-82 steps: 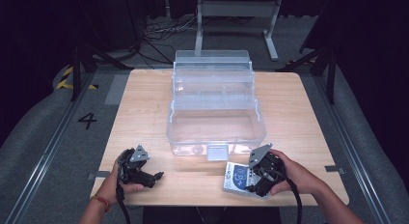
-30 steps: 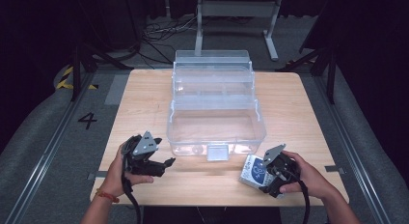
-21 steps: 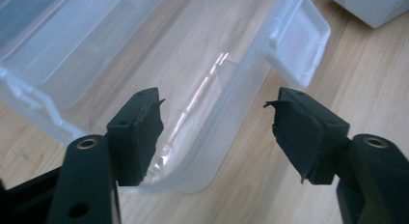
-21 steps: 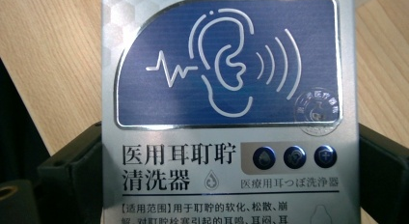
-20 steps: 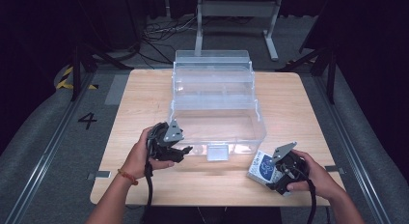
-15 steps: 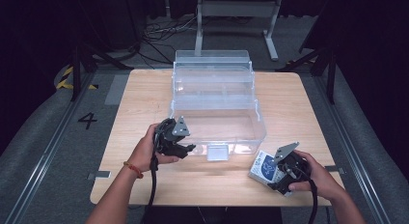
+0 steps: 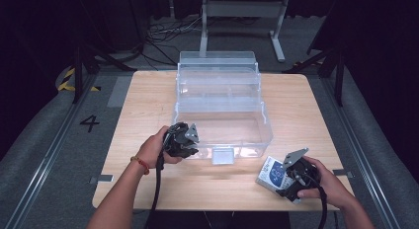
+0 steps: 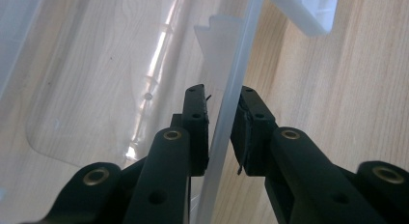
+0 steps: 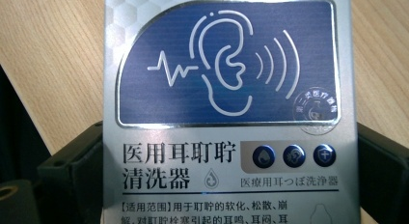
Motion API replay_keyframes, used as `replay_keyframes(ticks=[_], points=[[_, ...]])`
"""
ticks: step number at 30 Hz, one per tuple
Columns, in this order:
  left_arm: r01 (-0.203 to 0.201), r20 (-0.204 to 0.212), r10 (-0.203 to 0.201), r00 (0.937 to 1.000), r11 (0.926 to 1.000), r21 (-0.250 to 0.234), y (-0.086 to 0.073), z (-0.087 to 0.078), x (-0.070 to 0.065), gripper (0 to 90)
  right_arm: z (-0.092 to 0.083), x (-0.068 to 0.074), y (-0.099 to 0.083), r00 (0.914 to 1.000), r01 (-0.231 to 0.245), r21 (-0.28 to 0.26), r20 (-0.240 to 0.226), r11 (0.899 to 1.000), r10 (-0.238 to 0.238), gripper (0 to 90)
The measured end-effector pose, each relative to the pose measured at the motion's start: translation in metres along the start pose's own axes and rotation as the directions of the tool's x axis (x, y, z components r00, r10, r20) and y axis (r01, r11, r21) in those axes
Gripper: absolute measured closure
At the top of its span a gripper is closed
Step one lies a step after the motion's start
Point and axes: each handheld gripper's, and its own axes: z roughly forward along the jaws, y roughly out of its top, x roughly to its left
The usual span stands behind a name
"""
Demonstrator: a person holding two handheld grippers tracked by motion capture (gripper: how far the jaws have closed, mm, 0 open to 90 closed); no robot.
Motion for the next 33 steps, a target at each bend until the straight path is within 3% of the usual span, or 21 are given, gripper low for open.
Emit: replay_keyframes(ticks=[4, 6, 8, 13, 19, 28, 33], points=[[0.003, 0.013, -0.003, 0.9999, 1.0000, 0.008, -0.009, -0.004, 0.004, 77.2, 0.000, 0.000, 0.000, 1.0000, -0.003, 0.002, 0.000, 1.000, 0.003, 4.5], [0.027, 0.022, -0.026, 0.9994, 0.9992, -0.031, -0.013, -0.010, 0.006, 76.7, 0.000, -0.001, -0.001, 1.0000, -0.002, 0.000, 0.006, 1.000, 0.002, 4.5], [0.021, 0.015, -0.021, 0.9997, 0.9985, -0.050, -0.016, -0.014, 0.006, 77.1, 0.000, -0.001, -0.001, 1.0000, -0.002, 0.001, 0.002, 1.000, 0.002, 4.5], [0.008, 0.009, -0.007, 0.9999, 0.9991, -0.042, -0.018, -0.017, 0.007, 77.3, -0.001, -0.001, -0.001, 1.0000, -0.006, -0.001, 0.006, 1.000, 0.006, 4.5], [0.027, 0.011, -0.027, 0.9996, 0.9987, -0.043, -0.025, -0.020, 0.011, 76.3, -0.001, -0.001, -0.002, 1.0000, -0.004, -0.001, 0.003, 1.000, 0.004, 4.5], [0.069, -0.031, -0.071, 0.9970, 0.9961, -0.055, -0.035, -0.027, 0.011, 68.6, -0.001, -0.003, -0.003, 0.9999, -0.010, -0.007, 0.006, 1.000, 0.010, 4.5], [0.072, -0.059, -0.078, 0.9952, 0.9914, -0.109, -0.038, -0.039, 0.007, 61.4, -0.001, -0.003, -0.002, 0.9999, -0.013, -0.007, 0.003, 1.000, 0.013, 4.5]])
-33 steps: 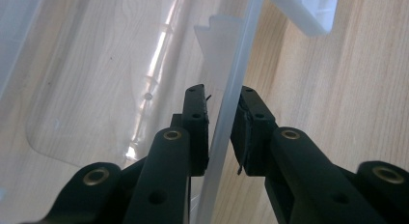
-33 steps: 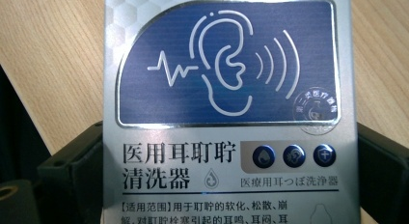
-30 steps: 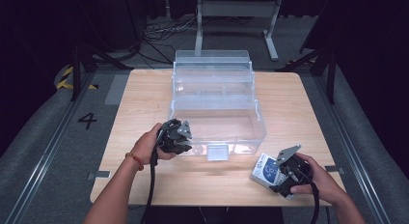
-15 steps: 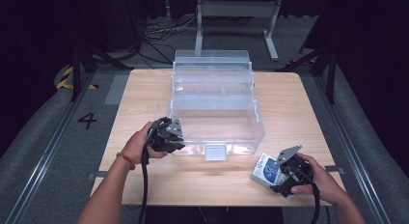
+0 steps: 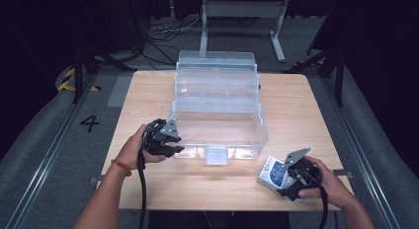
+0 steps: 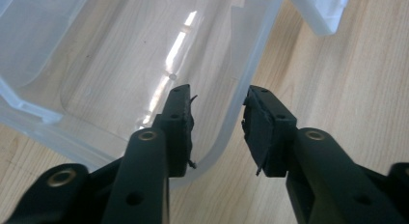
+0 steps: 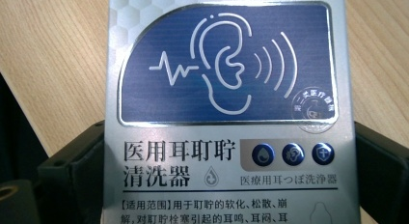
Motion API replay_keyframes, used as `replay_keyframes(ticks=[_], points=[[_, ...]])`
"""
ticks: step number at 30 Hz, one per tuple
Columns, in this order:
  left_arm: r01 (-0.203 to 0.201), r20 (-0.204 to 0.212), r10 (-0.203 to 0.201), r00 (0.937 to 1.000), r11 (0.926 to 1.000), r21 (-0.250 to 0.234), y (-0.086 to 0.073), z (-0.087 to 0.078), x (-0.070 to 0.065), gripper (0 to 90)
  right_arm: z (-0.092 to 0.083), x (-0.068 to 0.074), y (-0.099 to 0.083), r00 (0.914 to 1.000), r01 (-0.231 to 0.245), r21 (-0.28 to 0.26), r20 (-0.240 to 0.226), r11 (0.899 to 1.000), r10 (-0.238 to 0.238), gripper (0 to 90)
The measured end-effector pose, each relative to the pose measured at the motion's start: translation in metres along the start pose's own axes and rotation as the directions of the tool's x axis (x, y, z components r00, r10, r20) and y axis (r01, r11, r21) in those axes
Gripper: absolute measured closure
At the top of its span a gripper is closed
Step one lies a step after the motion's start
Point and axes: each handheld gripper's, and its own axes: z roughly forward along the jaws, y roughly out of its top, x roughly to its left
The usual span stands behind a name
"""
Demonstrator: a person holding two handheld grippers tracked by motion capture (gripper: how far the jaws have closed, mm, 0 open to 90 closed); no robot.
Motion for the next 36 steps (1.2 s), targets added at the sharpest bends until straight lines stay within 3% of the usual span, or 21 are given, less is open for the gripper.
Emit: replay_keyframes(ticks=[4, 8, 11, 14, 17, 22, 26, 27, 28, 30, 31, 32, 35, 36], points=[[0.031, -0.041, -0.033, 0.9986, 0.9981, -0.052, -0.003, -0.014, -0.003, 52.7, 0.000, -0.001, 0.000, 1.0000, -0.002, -0.001, 0.000, 1.000, 0.002, 4.5], [0.033, -0.092, -0.039, 0.9950, 0.9970, -0.070, -0.009, -0.030, -0.012, 45.3, 0.000, -0.002, -0.001, 1.0000, -0.007, -0.001, 0.003, 1.000, 0.007, 4.5], [0.047, -0.102, -0.056, 0.9933, 0.9954, -0.083, -0.014, -0.035, -0.018, 37.8, -0.001, -0.002, -0.001, 1.0000, -0.007, -0.005, 0.006, 1.000, 0.007, 4.5], [0.058, -0.128, -0.069, 0.9894, 0.9945, -0.087, -0.025, -0.039, -0.028, 29.9, -0.002, -0.003, -0.002, 0.9999, -0.011, -0.012, 0.005, 1.000, 0.011, 4.5], [0.105, -0.140, -0.120, 0.9829, 0.9887, -0.106, -0.044, -0.041, -0.037, 26.8, -0.006, -0.004, -0.002, 0.9998, -0.016, -0.020, 0.015, 1.000, 0.016, 4.5], [0.177, -0.146, -0.188, 0.9713, 0.9808, -0.082, -0.075, -0.031, -0.042, 24.5, -0.014, -0.007, -0.004, 0.9993, -0.025, -0.048, 0.028, 0.999, 0.026, 4.5], [0.240, -0.152, -0.246, 0.9572, 0.9692, -0.054, -0.101, -0.017, -0.043, 24.2, -0.025, -0.010, -0.003, 0.9985, -0.033, -0.092, 0.041, 0.995, 0.037, 4.5], [0.240, -0.152, -0.246, 0.9572, 0.9692, -0.054, -0.101, -0.017, -0.043, 24.0, -0.025, -0.010, -0.003, 0.9985, -0.033, -0.092, 0.041, 0.995, 0.037, 4.5], [0.273, -0.134, -0.277, 0.9515, 0.9608, -0.046, -0.111, -0.010, -0.042, 23.6, -0.031, -0.013, -0.002, 0.9979, -0.036, -0.115, 0.049, 0.993, 0.042, 4.5], [0.288, -0.130, -0.290, 0.9480, 0.9569, -0.039, -0.116, -0.006, -0.041, 20.9, -0.039, -0.015, -0.001, 0.9973, -0.032, -0.135, 0.061, 0.990, 0.041, 4.6], [0.314, -0.114, -0.316, 0.9420, 0.9489, -0.034, -0.123, 0.000, -0.041, 19.2, -0.043, -0.016, 0.001, 0.9971, -0.030, -0.144, 0.065, 0.989, 0.039, 4.5], [0.314, -0.114, -0.316, 0.9420, 0.9489, -0.034, -0.123, 0.000, -0.041, 18.8, -0.047, -0.018, 0.002, 0.9971, -0.025, -0.154, 0.068, 0.988, 0.036, 4.5], [0.341, -0.115, -0.344, 0.9320, 0.9391, -0.039, -0.130, 0.008, -0.041, 17.9, -0.061, -0.021, 0.008, 0.9955, -0.017, -0.181, 0.089, 0.983, 0.033, 4.5], [0.343, -0.108, -0.346, 0.9321, 0.9383, -0.043, -0.132, 0.010, -0.040, 17.3, -0.065, -0.021, 0.010, 0.9951, -0.012, -0.190, 0.094, 0.982, 0.031, 4.5]])
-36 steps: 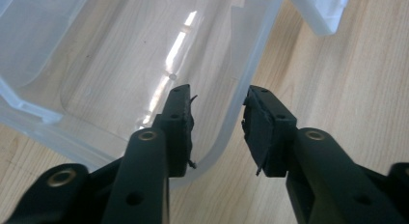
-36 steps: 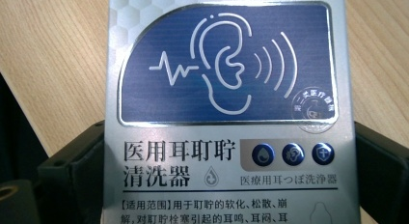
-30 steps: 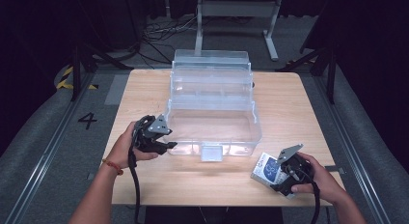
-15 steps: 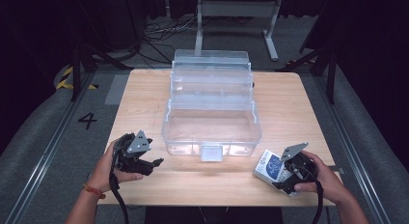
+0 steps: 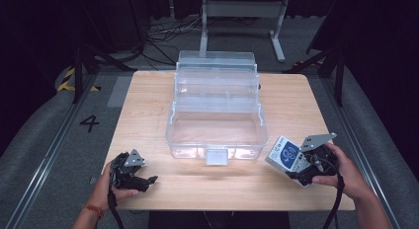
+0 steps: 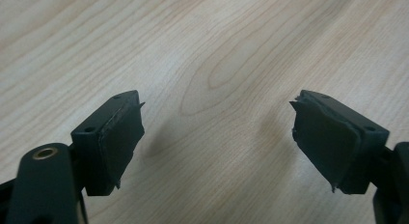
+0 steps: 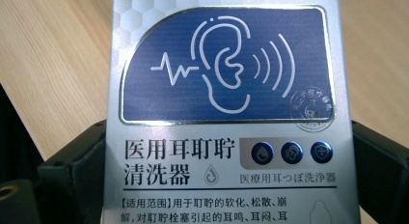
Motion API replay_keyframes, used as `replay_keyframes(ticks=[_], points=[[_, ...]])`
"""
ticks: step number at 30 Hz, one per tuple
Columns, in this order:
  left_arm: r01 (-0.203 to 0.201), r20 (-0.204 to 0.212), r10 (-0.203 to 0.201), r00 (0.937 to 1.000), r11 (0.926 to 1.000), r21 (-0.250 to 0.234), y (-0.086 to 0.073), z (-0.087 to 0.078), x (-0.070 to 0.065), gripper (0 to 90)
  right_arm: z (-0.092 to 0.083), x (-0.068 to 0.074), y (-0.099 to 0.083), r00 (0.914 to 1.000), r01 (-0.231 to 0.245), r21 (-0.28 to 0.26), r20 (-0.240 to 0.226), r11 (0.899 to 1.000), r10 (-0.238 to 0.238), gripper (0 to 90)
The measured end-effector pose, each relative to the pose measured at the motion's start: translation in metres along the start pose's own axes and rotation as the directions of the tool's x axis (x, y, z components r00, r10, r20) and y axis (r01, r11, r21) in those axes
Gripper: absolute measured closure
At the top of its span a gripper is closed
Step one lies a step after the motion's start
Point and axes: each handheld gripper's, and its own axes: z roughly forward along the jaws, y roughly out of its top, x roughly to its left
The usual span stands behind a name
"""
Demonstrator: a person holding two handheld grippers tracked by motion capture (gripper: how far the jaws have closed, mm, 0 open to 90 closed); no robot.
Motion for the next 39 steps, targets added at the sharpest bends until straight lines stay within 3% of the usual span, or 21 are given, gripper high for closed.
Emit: replay_keyframes(ticks=[5, 9, 17, 26, 39], points=[[0.039, 0.016, -0.038, 0.9991, 0.9983, -0.042, -0.008, 0.006, 0.001, 15.2, -0.012, -0.004, 0.016, 0.9990, 0.033, -0.008, 0.032, 0.999, -0.033, 4.5], [0.034, 0.005, -0.033, 0.9994, 0.9938, -0.106, -0.015, 0.008, 0.001, 13.5, -0.021, -0.006, 0.034, 0.9976, 0.062, -0.029, 0.034, 0.998, -0.061, 4.5], [0.039, 0.005, -0.039, 0.9992, 0.9936, -0.106, -0.015, 0.008, 0.000, 13.4, -0.030, -0.009, 0.072, 0.9896, 0.140, -0.048, 0.041, 0.989, -0.138, 4.5], [0.038, 0.006, -0.037, 0.9993, 0.9934, -0.108, -0.015, 0.008, 0.000, 13.2, -0.021, -0.009, 0.112, 0.9762, 0.211, -0.024, 0.055, 0.977, -0.210, 4.6], [0.037, 0.008, -0.036, 0.9993, 0.9934, -0.109, -0.015, 0.009, 0.001, 13.2, 0.006, -0.007, 0.163, 0.9472, 0.319, 0.014, 0.028, 0.948, -0.320, 4.6]])
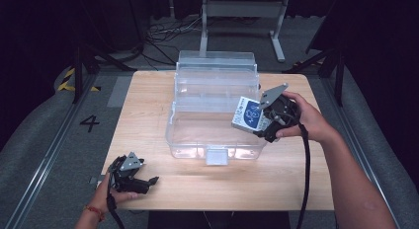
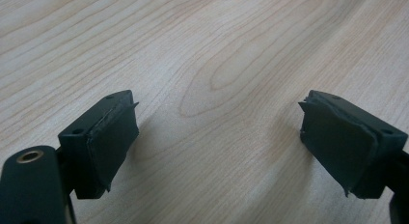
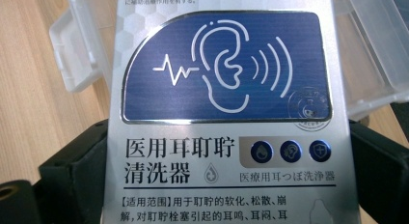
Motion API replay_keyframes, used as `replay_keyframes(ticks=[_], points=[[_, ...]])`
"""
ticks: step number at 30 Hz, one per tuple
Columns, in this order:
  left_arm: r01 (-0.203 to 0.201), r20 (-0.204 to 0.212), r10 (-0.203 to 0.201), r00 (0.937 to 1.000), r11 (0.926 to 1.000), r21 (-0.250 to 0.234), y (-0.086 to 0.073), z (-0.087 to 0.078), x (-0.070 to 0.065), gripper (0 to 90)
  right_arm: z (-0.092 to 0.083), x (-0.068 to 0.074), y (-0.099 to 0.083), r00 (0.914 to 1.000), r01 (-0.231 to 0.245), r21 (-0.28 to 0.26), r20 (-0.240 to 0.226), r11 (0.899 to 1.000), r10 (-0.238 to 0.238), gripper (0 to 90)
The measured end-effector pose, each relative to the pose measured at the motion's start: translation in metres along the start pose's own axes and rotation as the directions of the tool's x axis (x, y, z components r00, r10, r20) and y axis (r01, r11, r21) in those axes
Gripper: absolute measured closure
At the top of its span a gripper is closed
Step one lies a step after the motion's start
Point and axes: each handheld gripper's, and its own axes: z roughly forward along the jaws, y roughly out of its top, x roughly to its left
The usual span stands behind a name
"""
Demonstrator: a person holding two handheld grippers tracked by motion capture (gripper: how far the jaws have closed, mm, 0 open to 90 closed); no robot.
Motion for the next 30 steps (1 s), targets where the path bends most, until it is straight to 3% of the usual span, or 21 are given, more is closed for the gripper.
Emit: replay_keyframes(ticks=[14, 21, 30], points=[[-0.007, 0.006, 0.007, 1.0000, 1.0000, 0.003, 0.000, -0.001, 0.000, 14.5, 0.041, -0.007, 0.023, 0.9961, 0.074, 0.078, -0.053, 0.994, -0.070, 4.6], [-0.004, 0.006, 0.004, 1.0000, 1.0000, 0.002, 0.000, -0.001, 0.000, 15.2, 0.054, -0.010, 0.026, 0.9929, 0.088, 0.059, -0.086, 0.994, -0.082, 4.6], [0.001, 0.003, -0.001, 1.0000, 1.0000, 0.008, 0.001, -0.001, 0.000, 15.3, 0.062, -0.003, 0.028, 0.9840, 0.144, 0.051, -0.114, 0.988, -0.137, 4.6]])
